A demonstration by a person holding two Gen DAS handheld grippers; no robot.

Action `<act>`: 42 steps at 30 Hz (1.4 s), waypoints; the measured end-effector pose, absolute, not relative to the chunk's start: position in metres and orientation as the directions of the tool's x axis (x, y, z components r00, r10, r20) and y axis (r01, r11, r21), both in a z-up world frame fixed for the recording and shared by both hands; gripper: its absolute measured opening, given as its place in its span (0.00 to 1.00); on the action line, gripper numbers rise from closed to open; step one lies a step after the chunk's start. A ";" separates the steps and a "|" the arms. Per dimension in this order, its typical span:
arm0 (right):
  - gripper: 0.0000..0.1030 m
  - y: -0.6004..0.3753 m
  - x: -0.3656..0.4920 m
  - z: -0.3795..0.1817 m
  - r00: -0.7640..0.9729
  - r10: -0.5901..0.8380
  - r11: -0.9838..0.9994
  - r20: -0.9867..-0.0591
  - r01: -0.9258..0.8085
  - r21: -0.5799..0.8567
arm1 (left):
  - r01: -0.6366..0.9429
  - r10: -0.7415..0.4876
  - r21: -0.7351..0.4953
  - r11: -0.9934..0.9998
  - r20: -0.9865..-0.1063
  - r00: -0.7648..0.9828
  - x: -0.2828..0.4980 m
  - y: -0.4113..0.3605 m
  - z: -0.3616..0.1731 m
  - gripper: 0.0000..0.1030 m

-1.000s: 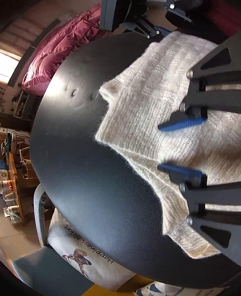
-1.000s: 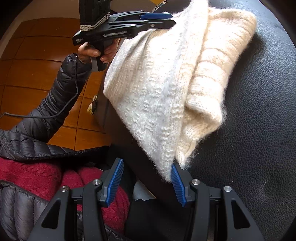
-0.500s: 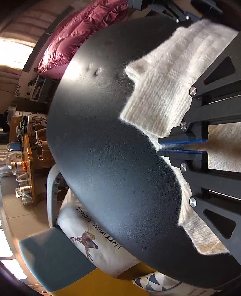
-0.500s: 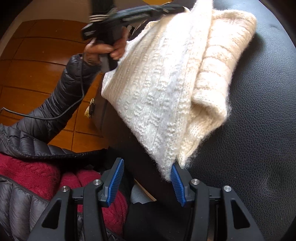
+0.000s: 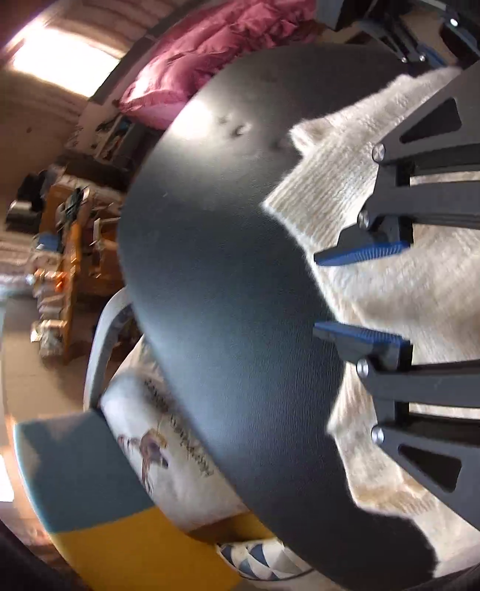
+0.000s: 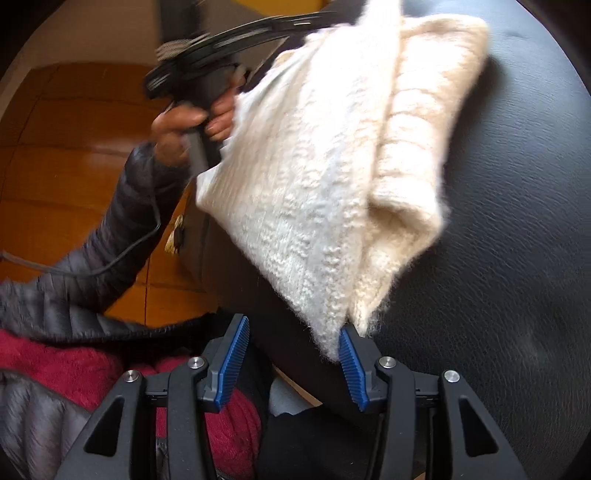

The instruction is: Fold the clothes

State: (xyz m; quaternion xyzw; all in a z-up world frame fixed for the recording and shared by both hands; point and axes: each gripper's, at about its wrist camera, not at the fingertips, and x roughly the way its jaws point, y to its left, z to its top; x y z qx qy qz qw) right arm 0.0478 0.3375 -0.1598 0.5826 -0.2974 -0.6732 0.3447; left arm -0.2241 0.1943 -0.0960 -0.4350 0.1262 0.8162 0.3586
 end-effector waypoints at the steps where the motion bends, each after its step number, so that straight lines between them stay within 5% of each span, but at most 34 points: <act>1: 0.51 0.341 0.050 -0.151 -0.119 -0.789 -0.614 -0.603 0.129 0.779 | -0.668 0.481 -0.120 -0.734 -0.786 -0.387 -0.226 0.179 -0.088 0.46; 8: 0.51 0.331 0.040 -0.085 -0.318 -0.532 -0.847 -0.785 0.203 0.492 | -0.495 0.432 -0.154 -0.855 -0.741 -0.514 -0.220 0.072 -0.064 0.52; 12: 0.51 0.307 0.019 -0.065 -0.383 -0.442 -0.895 -0.811 0.249 0.371 | -0.419 0.357 -0.119 -0.900 -0.754 -0.551 -0.201 0.025 -0.072 0.52; 18: 0.51 0.253 -0.013 -0.076 -0.386 -0.352 -0.927 -0.853 0.269 0.261 | -0.306 0.243 -0.074 -0.949 -0.789 -0.565 -0.174 -0.022 -0.106 0.52; 26: 0.51 0.247 -0.008 -0.130 -0.317 -0.179 -0.971 -0.931 0.212 0.115 | -0.226 0.351 -0.270 -0.936 -0.759 -0.549 -0.136 -0.077 -0.111 0.57; 34: 0.51 0.258 0.001 -0.115 -0.330 -0.181 -0.974 -0.926 0.188 0.124 | -0.159 0.477 -0.481 -0.862 -0.665 -0.575 -0.099 -0.132 -0.094 0.57; 42: 0.52 0.194 -0.017 -0.079 -0.343 -0.493 -0.863 -0.799 0.306 0.401 | -0.229 0.512 -0.468 -0.854 -0.674 -0.533 -0.055 -0.225 -0.099 0.61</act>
